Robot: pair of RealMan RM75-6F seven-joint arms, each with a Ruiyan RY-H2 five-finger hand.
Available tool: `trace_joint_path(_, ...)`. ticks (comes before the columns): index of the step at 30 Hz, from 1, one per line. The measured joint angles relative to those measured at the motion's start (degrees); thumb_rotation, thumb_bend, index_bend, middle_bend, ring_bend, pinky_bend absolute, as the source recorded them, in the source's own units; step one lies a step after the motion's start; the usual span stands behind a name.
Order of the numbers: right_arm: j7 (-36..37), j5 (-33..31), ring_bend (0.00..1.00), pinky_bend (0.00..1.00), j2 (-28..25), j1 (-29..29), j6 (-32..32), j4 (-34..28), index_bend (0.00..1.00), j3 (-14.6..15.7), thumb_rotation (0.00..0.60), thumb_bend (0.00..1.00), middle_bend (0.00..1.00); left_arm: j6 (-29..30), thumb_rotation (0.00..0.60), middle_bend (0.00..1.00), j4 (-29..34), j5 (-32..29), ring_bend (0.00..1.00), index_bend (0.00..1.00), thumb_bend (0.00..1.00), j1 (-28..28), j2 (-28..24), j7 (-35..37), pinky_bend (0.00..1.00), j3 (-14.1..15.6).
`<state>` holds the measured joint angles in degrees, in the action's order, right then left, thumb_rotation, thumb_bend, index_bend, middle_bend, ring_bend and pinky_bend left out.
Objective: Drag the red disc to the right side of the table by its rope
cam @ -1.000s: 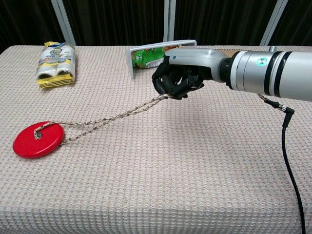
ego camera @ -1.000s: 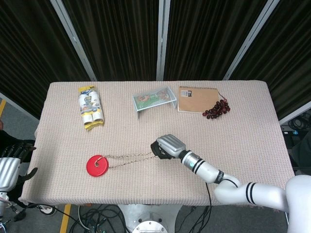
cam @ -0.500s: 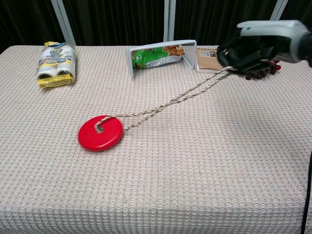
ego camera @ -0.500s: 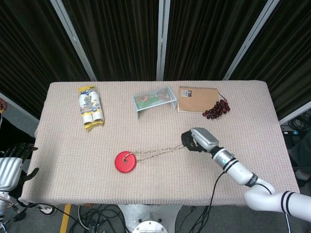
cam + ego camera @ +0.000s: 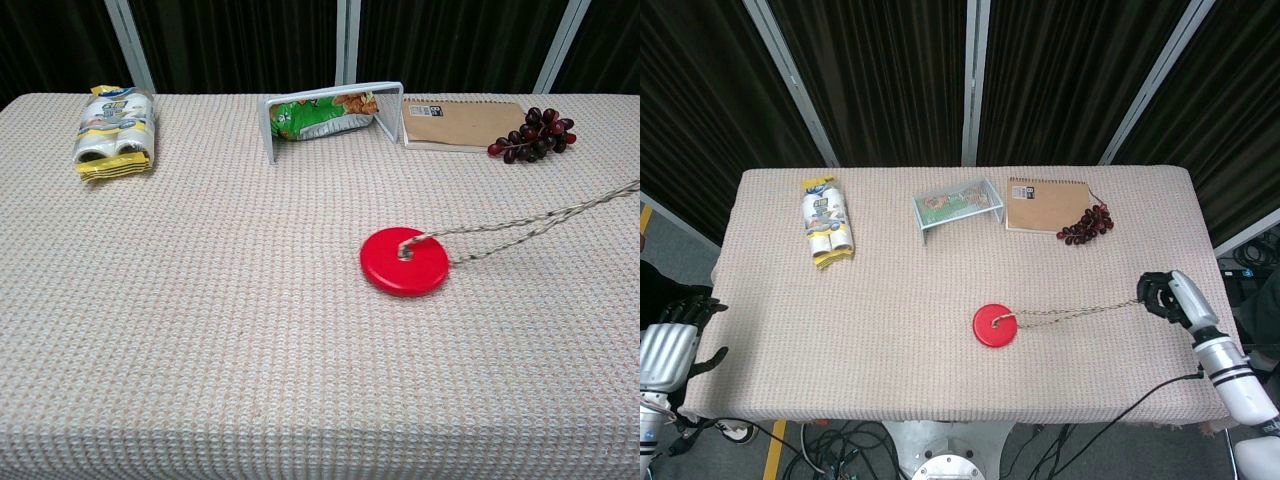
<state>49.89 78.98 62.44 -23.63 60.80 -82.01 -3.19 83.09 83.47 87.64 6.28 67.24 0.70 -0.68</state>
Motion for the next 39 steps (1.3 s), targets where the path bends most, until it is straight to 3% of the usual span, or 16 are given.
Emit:
trace_joint_path(5,7.2,-1.4,0.75,0.96,-0.2,3.5,1.5,6.9,1.0,0.0,0.6,1.0,0.81,-0.5,0.6,0.22,0.9,-0.3,0.14,0.28,0.21,0.2,0.0,-1.3,0.2,0.0)
trace_joint_path(10,15.0,-2.7,0.75,0.97,-0.9,5.3,1.6,9.9,1.0,-1.2,0.6,1.0,0.81,-1.6,0.6,0.22,1.1,-0.7,0.14,0.28,0.21,0.5,0.3,-2.2,0.2,0.2)
trace_joint_path(14,21.6,-4.2,0.75,0.97,-1.4,6.9,1.4,13.7,1.0,-2.9,0.6,1.0,0.81,-1.9,0.6,0.22,1.3,-0.8,0.14,0.28,0.22,0.7,0.6,-2.6,0.2,0.3)
trace_joint_path(20,25.5,-7.0,0.75,0.97,-0.9,9.2,1.1,18.4,1.0,-5.9,0.6,1.0,0.81,-1.7,0.6,0.22,1.3,-1.0,0.14,0.28,0.21,0.5,0.4,-2.6,0.2,0.3)
trace_joint_path(28,24.3,-4.3,0.75,0.97,-0.1,8.7,1.1,17.5,1.0,-6.5,0.6,1.0,0.81,-1.9,0.6,0.22,1.2,-1.1,0.14,0.28,0.22,0.6,0.6,-2.7,0.2,0.3)
trace_joint_path(34,18.9,0.0,0.75,0.97,-0.1,5.5,3.0,10.3,1.0,-7.6,0.6,1.0,0.81,-1.8,0.6,0.21,1.0,-1.2,0.14,0.28,0.21,0.5,0.7,-2.5,0.2,0.4)
trace_joint_path(39,10.1,1.8,0.75,0.97,0.5,1.1,2.1,3.6,1.0,-9.0,0.6,1.0,0.81,-1.5,0.6,0.22,0.7,-1.4,0.14,0.28,0.21,0.2,0.6,-1.9,0.2,0.4)
